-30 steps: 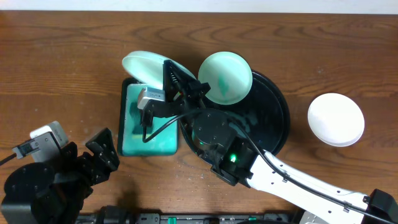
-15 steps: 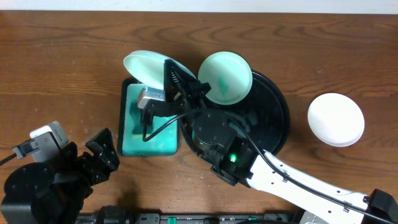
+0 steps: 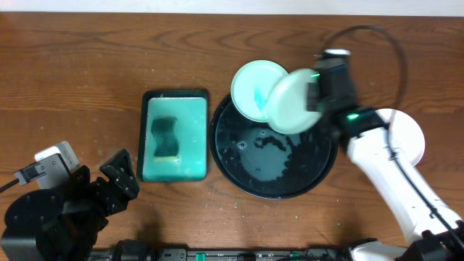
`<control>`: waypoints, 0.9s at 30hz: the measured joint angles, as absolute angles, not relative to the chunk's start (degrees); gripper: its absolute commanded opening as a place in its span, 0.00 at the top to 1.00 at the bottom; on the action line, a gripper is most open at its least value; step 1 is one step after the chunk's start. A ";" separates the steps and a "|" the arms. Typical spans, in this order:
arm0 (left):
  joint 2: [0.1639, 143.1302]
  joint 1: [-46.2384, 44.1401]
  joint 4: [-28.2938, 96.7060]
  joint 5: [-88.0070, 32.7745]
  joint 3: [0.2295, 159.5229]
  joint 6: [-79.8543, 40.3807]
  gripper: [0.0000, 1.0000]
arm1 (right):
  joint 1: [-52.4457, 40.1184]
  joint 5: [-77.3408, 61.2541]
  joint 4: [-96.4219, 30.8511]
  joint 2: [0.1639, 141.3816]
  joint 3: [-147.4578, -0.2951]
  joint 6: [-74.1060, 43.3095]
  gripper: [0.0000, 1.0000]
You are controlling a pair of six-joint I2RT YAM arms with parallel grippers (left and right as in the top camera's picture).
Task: Clean dirty plates on tray and stack at the side
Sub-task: 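Carry the pale green plate right and stack it on the white plate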
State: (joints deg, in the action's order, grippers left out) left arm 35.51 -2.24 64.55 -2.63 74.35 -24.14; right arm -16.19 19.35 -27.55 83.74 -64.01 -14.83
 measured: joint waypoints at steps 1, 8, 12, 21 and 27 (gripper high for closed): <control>35.51 -2.24 64.55 -2.63 74.35 -24.14 0.15 | -12.78 16.34 -29.10 83.61 -64.01 -16.40 0.99; 35.51 -2.24 64.55 -2.63 74.35 -24.14 0.15 | 11.81 8.78 -38.15 83.53 -64.01 -22.92 0.99; 35.51 -2.24 64.55 -2.63 74.35 -24.14 0.15 | 22.20 7.11 -38.35 84.62 -63.99 -24.10 0.99; 35.51 -2.24 64.55 -2.63 74.35 -24.14 0.15 | 23.55 -13.34 -38.76 92.03 -63.94 -14.50 0.34; 35.51 -2.24 64.58 -2.63 74.35 -24.14 0.15 | 16.10 -16.16 -38.63 101.10 -63.59 -10.59 0.99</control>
